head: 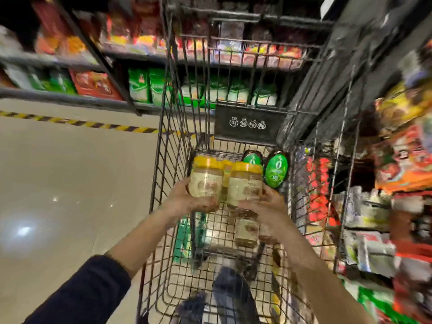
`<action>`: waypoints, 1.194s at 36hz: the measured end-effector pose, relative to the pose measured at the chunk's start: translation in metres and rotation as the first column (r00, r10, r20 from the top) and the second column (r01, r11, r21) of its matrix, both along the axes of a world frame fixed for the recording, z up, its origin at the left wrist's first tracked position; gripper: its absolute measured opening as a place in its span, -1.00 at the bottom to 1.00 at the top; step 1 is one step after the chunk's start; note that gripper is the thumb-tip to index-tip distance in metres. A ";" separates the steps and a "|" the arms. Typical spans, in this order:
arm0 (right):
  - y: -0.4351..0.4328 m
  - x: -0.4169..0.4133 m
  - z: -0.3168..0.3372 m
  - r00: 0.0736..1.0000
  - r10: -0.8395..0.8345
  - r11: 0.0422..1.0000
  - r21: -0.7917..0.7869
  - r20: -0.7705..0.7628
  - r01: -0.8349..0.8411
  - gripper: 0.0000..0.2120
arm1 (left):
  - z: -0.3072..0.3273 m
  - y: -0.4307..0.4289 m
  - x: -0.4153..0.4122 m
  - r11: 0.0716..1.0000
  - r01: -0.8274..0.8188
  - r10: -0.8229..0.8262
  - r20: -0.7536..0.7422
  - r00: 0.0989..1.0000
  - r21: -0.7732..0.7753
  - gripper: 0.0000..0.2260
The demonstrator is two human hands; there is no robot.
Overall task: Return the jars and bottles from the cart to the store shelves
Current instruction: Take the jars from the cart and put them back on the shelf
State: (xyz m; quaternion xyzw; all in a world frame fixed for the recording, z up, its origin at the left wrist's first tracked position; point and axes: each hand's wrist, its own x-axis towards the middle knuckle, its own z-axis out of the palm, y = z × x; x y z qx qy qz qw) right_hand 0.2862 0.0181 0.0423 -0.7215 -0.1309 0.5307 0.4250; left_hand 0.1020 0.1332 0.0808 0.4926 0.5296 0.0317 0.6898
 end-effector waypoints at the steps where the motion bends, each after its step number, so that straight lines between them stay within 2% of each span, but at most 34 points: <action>1: -0.003 0.000 0.010 1.000 -0.024 0.999 0.026 0.017 0.024 -0.50 | 0.009 0.001 -0.001 1.000 0.002 -0.002 0.011 1.000 0.022 -0.32; 4: -0.014 -0.004 0.042 0.992 -0.096 0.991 0.097 0.087 0.087 -0.49 | 0.034 0.004 -0.006 0.994 0.004 -0.008 0.028 1.000 0.111 -0.03; 6: -0.022 -0.010 0.065 0.986 -0.145 0.981 0.142 0.084 0.133 -0.46 | 0.052 0.004 -0.009 0.986 0.042 -0.053 0.063 0.997 0.162 0.04; 8: -0.032 -0.017 0.089 0.973 -0.214 0.959 0.206 0.089 0.193 -0.48 | 0.071 0.003 -0.013 0.977 0.078 -0.098 0.096 0.990 0.198 -0.12; 10: -0.046 -0.027 0.108 0.951 -0.262 0.939 0.270 0.167 0.211 -0.50 | 0.092 0.000 -0.016 0.964 0.107 -0.142 0.128 0.982 0.244 -0.28; 13: -0.072 -0.045 0.135 0.892 -0.364 0.905 0.328 0.269 0.270 -0.50 | 0.119 -0.003 -0.023 0.940 0.144 -0.210 0.188 0.960 0.310 -0.39; 17: -0.110 -0.074 0.185 0.801 -0.475 0.857 0.398 0.364 0.328 -0.49 | 0.167 -0.017 -0.032 0.863 0.233 -0.352 0.203 0.914 0.448 -0.27; 19: -0.135 -0.090 0.213 0.740 -0.541 0.825 0.423 0.401 0.374 -0.48 | 0.192 -0.031 -0.036 0.830 0.268 -0.419 0.231 0.878 0.489 -0.43; 21: -0.148 -0.097 0.231 0.709 -0.550 0.823 0.430 0.441 0.372 -0.36 | 0.207 -0.040 -0.033 0.801 0.288 -0.466 0.244 0.850 0.525 -0.46; 22: -0.160 -0.104 0.243 0.678 -0.577 0.808 0.441 0.455 0.392 -0.28 | 0.220 -0.050 -0.033 0.781 0.303 -0.500 0.256 0.827 0.546 -0.45; 23: -0.173 -0.110 0.255 0.647 -0.603 0.791 0.457 0.467 0.407 -0.29 | 0.230 -0.059 -0.032 0.762 0.316 -0.534 0.272 0.800 0.565 -0.45; 25: -0.201 -0.124 0.277 0.570 -0.648 0.760 0.480 0.505 0.439 -0.45 | 0.250 -0.078 -0.027 0.739 0.328 -0.579 0.305 0.756 0.589 -0.47; 30: -0.272 -0.154 0.323 0.365 -0.720 0.689 0.542 0.591 0.482 -0.37 | 0.290 -0.136 -0.010 0.659 0.375 -0.707 0.366 0.605 0.652 -0.49; 34: -0.331 -0.181 0.346 0.219 -0.760 0.622 0.589 0.612 0.516 -0.41 | 0.314 -0.192 -0.001 0.611 0.395 -0.774 0.412 0.481 0.686 -0.55; 36: -0.360 -0.194 0.352 0.125 -0.776 0.576 0.616 0.618 0.537 -0.35 | 0.322 -0.219 0.000 0.591 0.427 -0.800 0.432 0.416 0.684 -0.48; 39: -0.406 -0.218 0.359 0.015 -0.779 0.520 0.634 0.626 0.572 -0.30 | 0.335 -0.265 -0.003 0.526 0.486 -0.850 0.418 0.320 0.698 -0.24; 43: -0.468 -0.260 0.368 -0.125 -0.756 0.459 0.656 0.643 0.599 -0.29 | 0.348 -0.338 -0.016 0.468 0.525 -0.881 0.423 0.213 0.711 -0.45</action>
